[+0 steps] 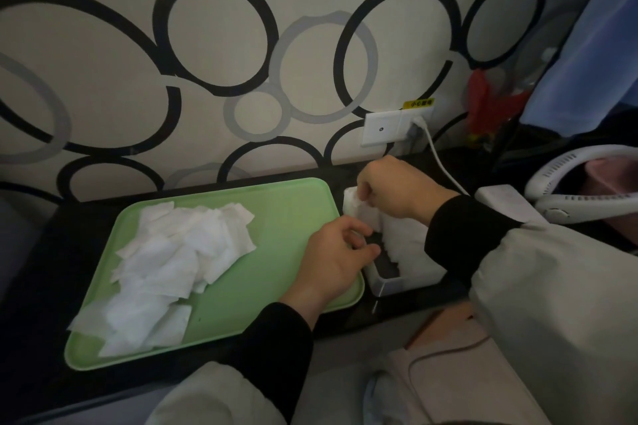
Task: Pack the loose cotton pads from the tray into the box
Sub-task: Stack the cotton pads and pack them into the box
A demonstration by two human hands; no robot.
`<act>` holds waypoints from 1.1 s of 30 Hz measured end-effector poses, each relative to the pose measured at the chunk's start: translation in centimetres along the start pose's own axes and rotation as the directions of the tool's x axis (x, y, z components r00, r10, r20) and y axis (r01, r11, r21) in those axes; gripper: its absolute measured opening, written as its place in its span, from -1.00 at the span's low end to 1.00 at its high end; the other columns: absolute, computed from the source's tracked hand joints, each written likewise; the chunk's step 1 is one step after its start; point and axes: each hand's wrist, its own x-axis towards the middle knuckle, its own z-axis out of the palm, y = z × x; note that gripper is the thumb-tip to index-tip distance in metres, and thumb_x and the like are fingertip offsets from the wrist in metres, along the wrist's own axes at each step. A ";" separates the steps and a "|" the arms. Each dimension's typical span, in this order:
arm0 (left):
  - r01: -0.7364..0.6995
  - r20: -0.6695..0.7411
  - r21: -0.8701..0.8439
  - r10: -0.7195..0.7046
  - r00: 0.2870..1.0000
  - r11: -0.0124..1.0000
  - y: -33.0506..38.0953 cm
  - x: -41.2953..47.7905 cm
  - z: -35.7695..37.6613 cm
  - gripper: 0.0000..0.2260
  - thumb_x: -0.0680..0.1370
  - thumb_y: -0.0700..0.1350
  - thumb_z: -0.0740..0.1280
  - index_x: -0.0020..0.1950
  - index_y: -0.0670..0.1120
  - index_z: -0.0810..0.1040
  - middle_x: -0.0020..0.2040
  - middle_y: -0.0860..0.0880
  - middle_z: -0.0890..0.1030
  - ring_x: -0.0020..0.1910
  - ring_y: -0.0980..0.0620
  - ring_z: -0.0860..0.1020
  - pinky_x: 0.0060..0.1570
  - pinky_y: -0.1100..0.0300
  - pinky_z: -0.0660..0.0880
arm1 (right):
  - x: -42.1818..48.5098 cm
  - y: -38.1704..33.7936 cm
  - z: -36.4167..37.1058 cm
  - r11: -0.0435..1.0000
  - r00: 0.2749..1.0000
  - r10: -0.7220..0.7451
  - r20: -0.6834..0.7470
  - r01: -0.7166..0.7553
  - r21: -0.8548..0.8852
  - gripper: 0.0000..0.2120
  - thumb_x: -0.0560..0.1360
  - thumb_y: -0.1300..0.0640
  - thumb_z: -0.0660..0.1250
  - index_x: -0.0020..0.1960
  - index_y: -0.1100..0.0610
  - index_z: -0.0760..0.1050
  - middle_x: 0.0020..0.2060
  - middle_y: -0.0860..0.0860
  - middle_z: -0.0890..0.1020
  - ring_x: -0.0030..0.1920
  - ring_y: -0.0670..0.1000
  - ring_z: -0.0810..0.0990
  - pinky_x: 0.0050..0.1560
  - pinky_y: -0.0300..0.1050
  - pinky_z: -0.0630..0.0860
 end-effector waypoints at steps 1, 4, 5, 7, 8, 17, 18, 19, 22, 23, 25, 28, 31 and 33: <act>0.002 -0.007 0.003 -0.002 1.000 1.000 0.0 -0.1 -0.3 -0.85 0.47 -0.12 0.50 0.02 -0.02 0.64 -0.20 0.07 0.59 -0.26 0.18 0.53 -0.22 0.42 0.41 | -0.1 0.0 -0.1 1.000 1.000 0.001 0.003 -0.001 0.007 -0.84 0.50 0.22 0.38 0.00 0.02 0.66 0.04 0.00 0.66 0.07 0.04 0.62 0.14 0.04 0.56; 0.030 -0.060 -0.005 -0.030 0.998 1.000 -0.1 -0.2 -1.7 -0.91 0.49 -0.11 0.47 -0.02 0.01 0.66 -0.19 0.09 0.62 -0.24 0.15 0.56 -0.13 0.28 0.47 | -0.7 -0.2 -0.5 1.000 1.000 0.019 0.024 -0.020 0.008 -0.79 0.54 0.19 0.32 0.06 -0.04 0.66 0.13 -0.02 0.62 0.13 0.04 0.59 0.17 0.06 0.55; 0.041 -0.075 -0.012 -0.042 0.996 0.999 -0.2 -0.3 -2.4 -0.92 0.50 -0.10 0.46 -0.03 0.02 0.66 -0.18 0.08 0.62 -0.23 0.12 0.57 -0.13 0.25 0.48 | -1.1 -0.4 -0.8 0.999 0.999 0.032 0.014 -0.032 0.014 -0.78 0.55 0.18 0.31 0.08 -0.05 0.66 0.15 -0.03 0.61 0.15 0.03 0.58 0.18 0.06 0.55; 0.053 -0.102 -0.017 -0.054 0.993 0.998 -0.6 -0.6 -4.3 -0.94 0.50 -0.08 0.46 -0.05 0.03 0.66 -0.16 0.06 0.64 -0.21 0.08 0.59 -0.17 0.20 0.49 | -1.9 -1.1 -1.3 0.998 0.998 0.044 -0.034 -0.042 0.052 -0.76 0.55 0.21 0.29 0.08 -0.05 0.66 0.15 -0.04 0.59 0.16 0.01 0.58 0.19 0.03 0.54; 0.058 -0.117 -0.014 -0.059 0.991 0.998 -0.8 -0.8 -5.3 -0.95 0.50 -0.08 0.46 -0.06 0.04 0.66 -0.16 0.06 0.64 -0.21 0.08 0.59 -0.18 0.19 0.48 | -2.2 -1.6 -1.5 0.995 0.997 0.047 -0.062 -0.041 0.093 -0.75 0.55 0.22 0.28 0.07 -0.04 0.66 0.14 -0.05 0.61 0.14 0.00 0.58 0.19 0.02 0.54; 0.117 -0.280 0.077 -0.091 0.956 0.990 -2.9 -5.1 -15.1 -0.92 0.49 -0.12 0.45 -0.13 0.07 0.65 -0.16 0.06 0.66 -0.18 0.04 0.62 -0.20 0.16 0.48 | -4.2 -12.5 -0.6 0.849 0.993 -0.107 -0.047 0.116 0.516 -0.84 0.52 0.17 0.34 -0.05 0.13 0.70 -0.08 -0.06 0.72 -0.04 -0.09 0.64 0.07 -0.17 0.53; 0.119 -0.297 0.083 -0.089 0.951 0.989 -3.1 -5.6 -15.9 -0.90 0.49 -0.14 0.45 -0.15 0.07 0.65 -0.17 0.06 0.66 -0.19 0.05 0.62 -0.21 0.17 0.48 | -3.9 -13.5 0.0 0.834 0.994 -0.110 -0.028 0.107 0.541 -0.85 0.51 0.16 0.34 -0.06 0.10 0.70 -0.09 -0.09 0.72 -0.04 -0.09 0.64 0.08 -0.14 0.54; 0.118 -0.313 0.099 -0.081 0.946 0.988 -3.3 -6.3 -16.9 -0.88 0.48 -0.16 0.46 -0.15 0.08 0.65 -0.17 0.07 0.66 -0.20 0.05 0.61 -0.20 0.18 0.47 | -3.6 -14.4 0.7 0.816 0.994 -0.105 -0.015 0.095 0.570 -0.85 0.50 0.15 0.35 -0.07 0.08 0.70 -0.10 -0.11 0.71 -0.04 -0.09 0.64 0.08 -0.12 0.55; 0.134 -0.346 0.172 -0.068 0.936 0.976 -4.0 -7.9 -19.5 -0.84 0.48 -0.23 0.44 -0.13 0.05 0.65 -0.17 0.08 0.65 -0.22 0.12 0.58 -0.20 0.30 0.43 | -2.9 -16.7 2.6 0.762 0.997 -0.075 -0.019 0.070 0.644 -0.87 0.50 0.15 0.36 -0.08 0.08 0.71 -0.15 -0.13 0.69 -0.09 -0.12 0.62 -0.02 -0.23 0.53; 0.152 -0.357 0.205 -0.071 0.931 0.967 -4.3 -8.4 -20.4 -0.83 0.48 -0.25 0.43 -0.12 0.04 0.65 -0.17 0.09 0.64 -0.22 0.14 0.58 -0.21 0.33 0.41 | -2.7 -17.6 3.1 0.744 0.997 -0.066 -0.026 0.067 0.665 -0.87 0.51 0.16 0.37 -0.08 0.09 0.70 -0.17 -0.13 0.68 -0.12 -0.14 0.61 -0.09 -0.35 0.48; 0.201 -0.367 0.272 -0.092 0.926 0.941 -5.0 -9.1 -21.8 -0.78 0.47 -0.27 0.42 -0.13 0.08 0.64 -0.15 0.11 0.63 -0.20 0.16 0.57 -0.22 0.35 0.39 | -2.4 -18.9 3.9 0.726 0.997 -0.071 -0.032 0.073 0.683 -0.87 0.52 0.18 0.37 -0.07 0.11 0.70 -0.18 -0.12 0.67 -0.16 -0.16 0.58 -0.20 -0.49 0.41; 0.265 -0.339 0.383 -0.133 0.932 0.885 -6.2 -9.7 -23.6 -0.67 0.42 -0.29 0.45 -0.14 0.17 0.57 -0.08 0.12 0.57 -0.19 0.16 0.51 -0.16 0.30 0.39 | -1.9 -21.0 4.7 0.705 0.995 -0.100 -0.022 0.086 0.704 -0.88 0.50 0.19 0.37 -0.08 0.10 0.70 -0.20 -0.11 0.68 -0.20 -0.17 0.59 -0.18 -0.37 0.47; 0.274 -0.281 0.411 -0.165 0.945 0.870 -7.0 -10.1 -24.5 -0.62 0.40 -0.26 0.50 -0.04 0.21 0.52 0.00 0.10 0.49 -0.16 0.13 0.48 -0.05 0.22 0.44 | -1.3 -22.6 5.1 0.727 0.999 -0.021 -0.048 0.048 0.685 -0.92 0.45 0.07 0.42 -0.10 0.06 0.64 -0.21 -0.11 0.65 -0.17 -0.11 0.60 -0.10 -0.13 0.55; 0.293 -0.240 0.408 -0.208 0.948 0.865 -7.5 -10.4 -24.9 -0.59 0.39 -0.22 0.53 0.07 0.17 0.51 0.03 0.08 0.46 -0.15 0.12 0.47 -0.04 0.21 0.43 | -1.0 -23.5 5.2 0.794 0.999 0.032 -0.021 -0.013 0.607 -0.77 0.41 -0.08 0.44 -0.05 0.04 0.55 -0.15 -0.09 0.61 -0.13 -0.05 0.58 -0.09 -0.07 0.56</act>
